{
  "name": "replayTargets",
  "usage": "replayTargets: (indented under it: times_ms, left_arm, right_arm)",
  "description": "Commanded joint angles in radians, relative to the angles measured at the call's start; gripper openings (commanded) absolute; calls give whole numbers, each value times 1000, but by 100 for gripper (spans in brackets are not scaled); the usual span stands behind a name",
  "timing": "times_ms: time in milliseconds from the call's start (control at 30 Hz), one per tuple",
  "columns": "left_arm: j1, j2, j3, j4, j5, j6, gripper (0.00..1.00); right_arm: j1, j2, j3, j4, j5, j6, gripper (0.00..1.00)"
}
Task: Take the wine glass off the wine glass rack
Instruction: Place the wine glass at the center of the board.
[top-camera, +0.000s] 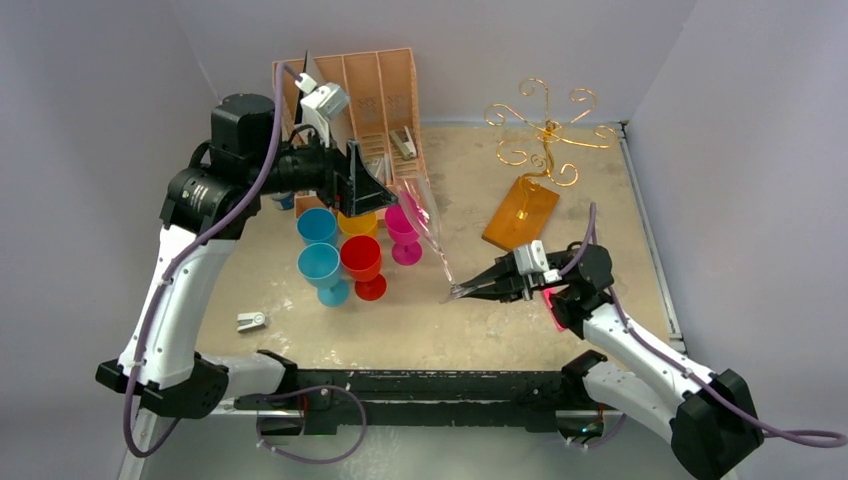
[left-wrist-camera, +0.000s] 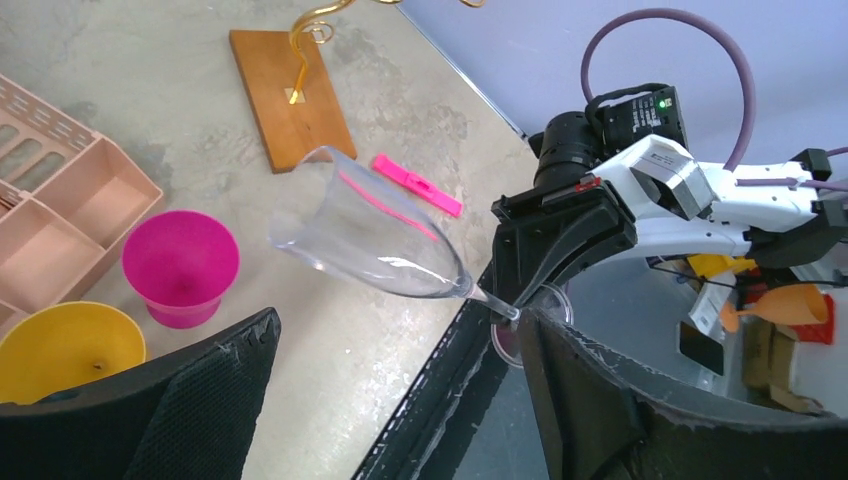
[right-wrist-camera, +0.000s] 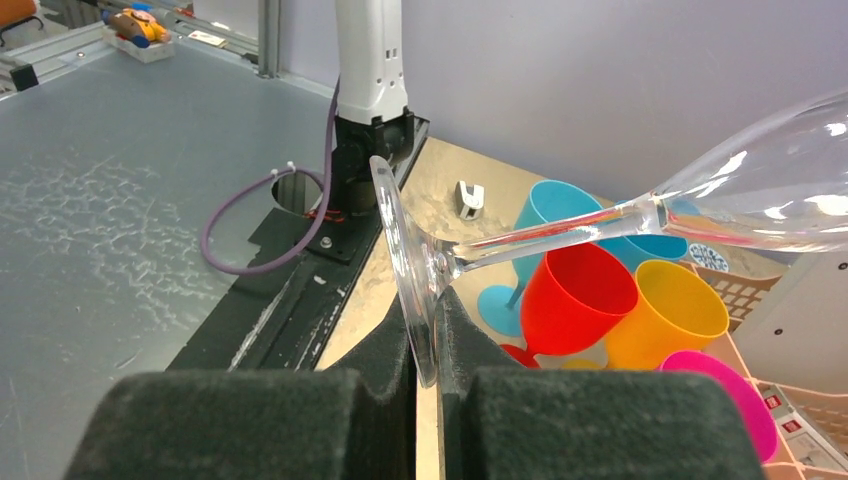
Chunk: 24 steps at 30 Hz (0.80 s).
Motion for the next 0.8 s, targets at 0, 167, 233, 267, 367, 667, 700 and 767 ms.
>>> replayTargets:
  times_ms: [0, 167, 233, 267, 367, 667, 700, 767]
  left_arm:
    - [106, 34, 10, 36, 237, 38, 87]
    - [215, 106, -6, 200, 537, -61, 84]
    - [216, 111, -33, 285, 593, -109, 84]
    - [216, 109, -44, 315, 608, -123, 84]
    - [216, 122, -45, 281, 601, -87, 84]
    - [216, 202, 22, 91, 498, 60, 85]
    - [216, 209, 26, 88, 497, 63, 85]
    - [212, 228, 41, 73, 492, 80, 86]
  right_arm:
    - [8, -32, -33, 113, 13, 23, 0]
    - [8, 53, -46, 385, 35, 186, 0]
    - [12, 66, -36, 392, 23, 201, 0]
    - [12, 66, -34, 393, 19, 201, 0]
    - [12, 59, -31, 391, 21, 205, 0]
    - [13, 23, -21, 390, 0, 264, 0]
    - [13, 18, -21, 390, -2, 269, 0]
    - [13, 8, -28, 389, 6, 270, 0]
